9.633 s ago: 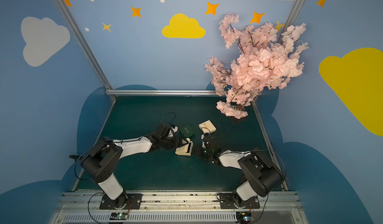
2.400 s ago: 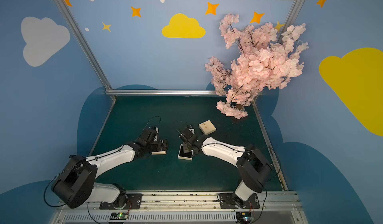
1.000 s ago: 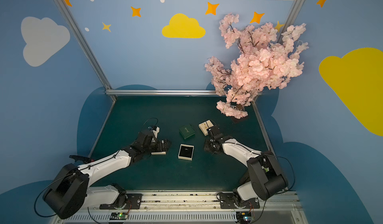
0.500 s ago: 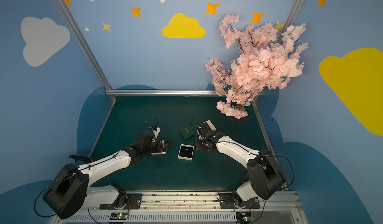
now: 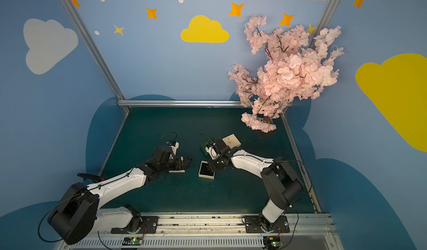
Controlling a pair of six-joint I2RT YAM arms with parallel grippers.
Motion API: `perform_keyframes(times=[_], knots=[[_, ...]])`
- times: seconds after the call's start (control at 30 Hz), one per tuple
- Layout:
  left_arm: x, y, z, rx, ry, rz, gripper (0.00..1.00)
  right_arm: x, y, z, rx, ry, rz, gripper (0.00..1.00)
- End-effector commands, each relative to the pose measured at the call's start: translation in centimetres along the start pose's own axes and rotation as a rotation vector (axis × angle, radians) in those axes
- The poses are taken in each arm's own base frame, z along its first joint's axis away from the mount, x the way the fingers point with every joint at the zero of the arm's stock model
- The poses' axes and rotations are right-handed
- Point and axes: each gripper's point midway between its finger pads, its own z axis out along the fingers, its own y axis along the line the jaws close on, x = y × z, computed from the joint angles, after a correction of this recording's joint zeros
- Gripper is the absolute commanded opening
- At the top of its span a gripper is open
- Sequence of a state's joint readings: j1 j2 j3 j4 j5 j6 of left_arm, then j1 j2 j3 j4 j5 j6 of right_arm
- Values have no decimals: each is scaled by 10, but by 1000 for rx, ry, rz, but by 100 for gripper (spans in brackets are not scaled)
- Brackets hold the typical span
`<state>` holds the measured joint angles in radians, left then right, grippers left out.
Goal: Take the rings out of the lift-off lid box
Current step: Take out the ring from the jewelry box.
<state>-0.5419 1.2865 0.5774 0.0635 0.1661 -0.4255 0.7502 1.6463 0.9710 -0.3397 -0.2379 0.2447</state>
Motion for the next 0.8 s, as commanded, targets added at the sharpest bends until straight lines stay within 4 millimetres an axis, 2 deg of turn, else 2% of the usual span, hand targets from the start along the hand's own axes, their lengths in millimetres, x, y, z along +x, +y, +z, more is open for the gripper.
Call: perform_keyframes(times=[0.0, 0.17, 0.77], knots=[[-6, -2, -2, -1, -22, 19, 99, -13, 10, 0, 6, -27, -69, 28], [-6, -2, -2, -6, -20, 20, 99, -14, 7, 3, 78, -35, -123, 28], [-3, 0, 2, -18, 1, 22, 99, -17, -4, 20, 157, 0, -171, 27]])
